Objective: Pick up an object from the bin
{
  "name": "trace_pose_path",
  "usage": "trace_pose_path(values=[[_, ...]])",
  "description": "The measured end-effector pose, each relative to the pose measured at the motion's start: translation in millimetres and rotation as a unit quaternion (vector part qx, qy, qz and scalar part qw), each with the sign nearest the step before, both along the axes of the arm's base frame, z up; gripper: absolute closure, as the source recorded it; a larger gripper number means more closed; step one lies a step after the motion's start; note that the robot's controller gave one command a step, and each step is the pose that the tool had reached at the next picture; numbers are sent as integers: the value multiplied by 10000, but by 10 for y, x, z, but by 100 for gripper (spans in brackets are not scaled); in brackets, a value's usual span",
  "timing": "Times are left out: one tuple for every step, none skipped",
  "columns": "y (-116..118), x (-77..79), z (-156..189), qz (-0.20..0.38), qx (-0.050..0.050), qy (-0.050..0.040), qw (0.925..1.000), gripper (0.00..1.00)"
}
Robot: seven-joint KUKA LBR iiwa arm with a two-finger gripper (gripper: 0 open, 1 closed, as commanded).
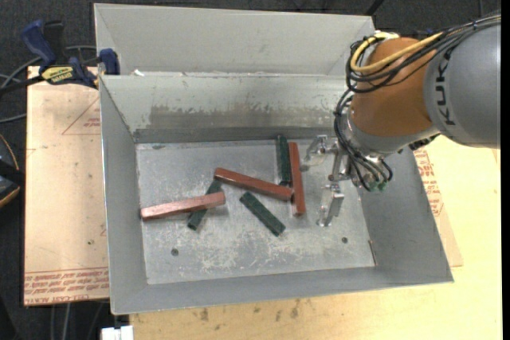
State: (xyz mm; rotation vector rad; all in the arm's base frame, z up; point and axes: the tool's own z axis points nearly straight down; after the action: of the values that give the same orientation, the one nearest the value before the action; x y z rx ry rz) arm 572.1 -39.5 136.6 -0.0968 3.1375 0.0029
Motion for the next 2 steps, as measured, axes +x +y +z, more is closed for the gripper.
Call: trace_pose_path(values=[[313, 54, -131, 278, -7, 7, 9996, 0], [467, 408, -601, 308, -1, -103, 9995, 100]])
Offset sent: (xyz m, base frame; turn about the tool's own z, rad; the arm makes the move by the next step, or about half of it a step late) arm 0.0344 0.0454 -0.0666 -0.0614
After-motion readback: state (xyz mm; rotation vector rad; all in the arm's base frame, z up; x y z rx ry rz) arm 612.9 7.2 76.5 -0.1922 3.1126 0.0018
